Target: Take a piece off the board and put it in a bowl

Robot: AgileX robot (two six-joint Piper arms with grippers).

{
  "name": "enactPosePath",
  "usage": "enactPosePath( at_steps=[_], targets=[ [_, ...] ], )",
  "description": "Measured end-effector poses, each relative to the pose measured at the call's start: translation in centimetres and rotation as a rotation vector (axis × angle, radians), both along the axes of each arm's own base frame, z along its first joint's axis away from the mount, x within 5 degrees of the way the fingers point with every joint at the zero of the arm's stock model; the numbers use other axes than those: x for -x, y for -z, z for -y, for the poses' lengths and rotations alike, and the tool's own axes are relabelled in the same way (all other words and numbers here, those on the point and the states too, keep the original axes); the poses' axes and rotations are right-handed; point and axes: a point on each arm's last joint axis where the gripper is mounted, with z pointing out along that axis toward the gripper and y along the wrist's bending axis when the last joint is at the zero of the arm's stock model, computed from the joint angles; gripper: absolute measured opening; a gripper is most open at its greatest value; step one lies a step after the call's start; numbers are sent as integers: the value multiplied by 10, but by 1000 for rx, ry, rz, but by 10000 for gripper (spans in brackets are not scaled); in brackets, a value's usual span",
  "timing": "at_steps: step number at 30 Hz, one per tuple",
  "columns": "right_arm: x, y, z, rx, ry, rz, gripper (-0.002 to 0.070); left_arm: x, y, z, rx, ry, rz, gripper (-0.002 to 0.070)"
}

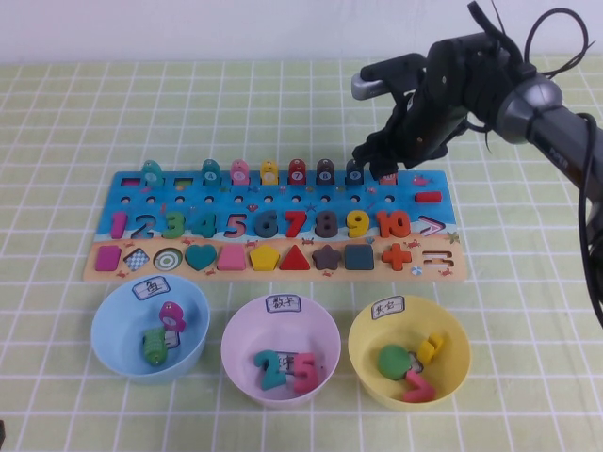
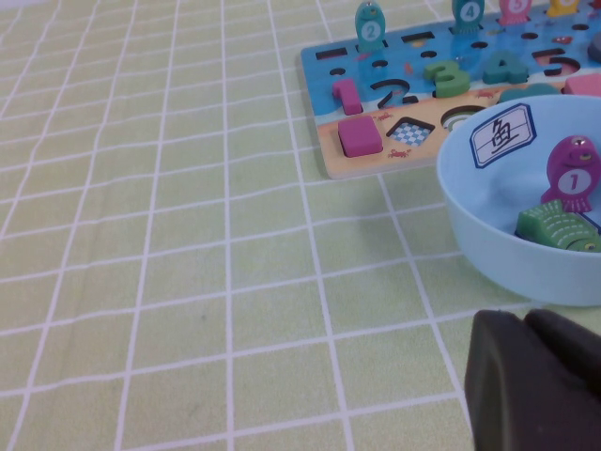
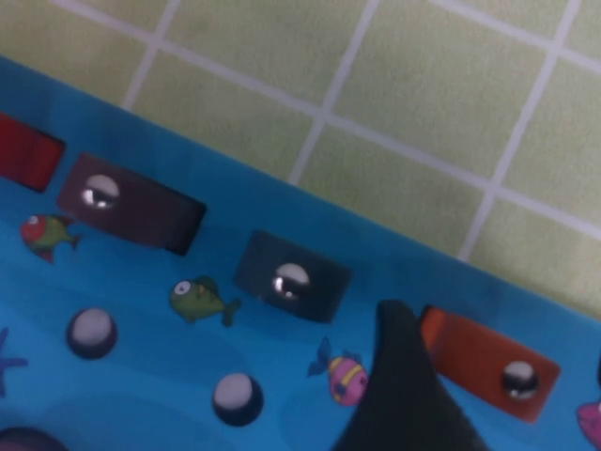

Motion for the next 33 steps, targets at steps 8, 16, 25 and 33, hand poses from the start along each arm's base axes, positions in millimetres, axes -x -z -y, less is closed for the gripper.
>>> enactPosePath(
  at_steps=[8, 16, 25, 33],
  targets=[
    [-2, 4, 2, 18, 35, 1, 305, 0, 0, 0, 0, 0, 0, -5],
    [-2, 3, 2, 17, 37, 2, 230, 0, 0, 0, 0, 0, 0, -5],
    [-3, -21, 2, 12, 36, 25, 230, 0, 0, 0, -1, 0, 0, -5],
    [7, -59, 6, 53, -35, 13, 230, 0, 0, 0, -1, 0, 0, -5]
  ],
)
